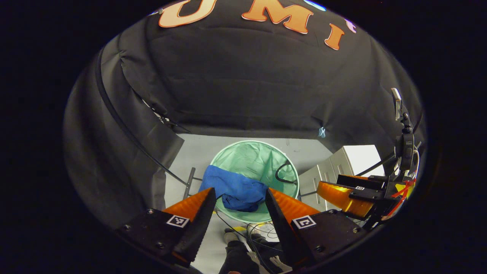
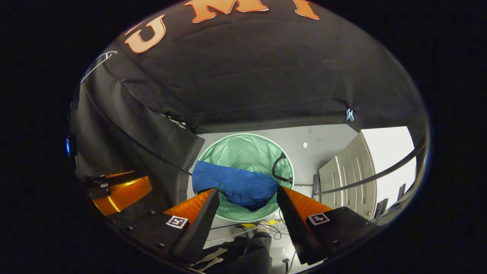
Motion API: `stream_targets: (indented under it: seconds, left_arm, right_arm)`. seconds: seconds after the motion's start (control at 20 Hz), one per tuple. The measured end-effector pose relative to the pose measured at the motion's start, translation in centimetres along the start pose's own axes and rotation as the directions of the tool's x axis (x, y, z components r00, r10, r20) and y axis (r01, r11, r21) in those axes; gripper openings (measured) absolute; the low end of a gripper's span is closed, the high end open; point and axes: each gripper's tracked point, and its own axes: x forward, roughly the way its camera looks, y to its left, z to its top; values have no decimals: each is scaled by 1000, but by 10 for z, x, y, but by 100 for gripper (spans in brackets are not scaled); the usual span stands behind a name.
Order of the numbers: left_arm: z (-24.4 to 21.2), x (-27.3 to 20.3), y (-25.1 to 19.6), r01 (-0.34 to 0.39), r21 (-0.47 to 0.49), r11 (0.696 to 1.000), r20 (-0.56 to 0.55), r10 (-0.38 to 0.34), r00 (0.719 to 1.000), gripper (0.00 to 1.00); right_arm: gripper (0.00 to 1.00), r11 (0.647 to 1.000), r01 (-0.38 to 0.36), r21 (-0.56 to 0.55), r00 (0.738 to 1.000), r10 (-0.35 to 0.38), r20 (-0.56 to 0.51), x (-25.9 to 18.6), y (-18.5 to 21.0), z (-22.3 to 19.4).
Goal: Grasp the clothes on the hanger with both hands and then place them into the laundry hamper below.
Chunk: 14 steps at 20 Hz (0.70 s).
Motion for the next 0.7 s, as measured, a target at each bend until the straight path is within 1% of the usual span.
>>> stream_targets:
  seconds: [0.1, 0.2, 0.25, 0.3, 0.35, 0.5, 0.7]
  left_arm:
    - [6, -18, 10, -8, -6, 1000, 38, 8, 999, 85]
    - [17, -39, 22, -30, -6, 1000, 93, 31, 995, 87]
    - [23, -51, 32, -55, 0, 998, 122, 55, 991, 94]
    - [30, -59, 39, -70, 3, 998, 148, 68, 987, 99]
    - [37, -73, 43, -78, 2, 997, 175, 76, 982, 98]
    - [62, -111, 53, -66, -10, 998, 269, 66, 961, 97]
    - [91, -152, 66, -66, -20, 998, 383, 68, 921, 97]
  right_arm:
    - [99, 1000, 10, -3, 999, -10, 42, -17, 8, 7]
    - [99, 1000, 23, -7, 995, -23, 94, -38, 12, 17]
    - [99, 1000, 28, -5, 992, -28, 125, -46, 15, 22]
    - [98, 999, 31, -3, 987, -31, 158, -56, 20, 31]
    - [99, 999, 35, -3, 981, -34, 191, -69, 24, 37]
    - [99, 999, 41, -5, 957, -38, 287, -108, 38, 59]
    - [98, 999, 48, 1, 919, -45, 392, -159, 56, 85]
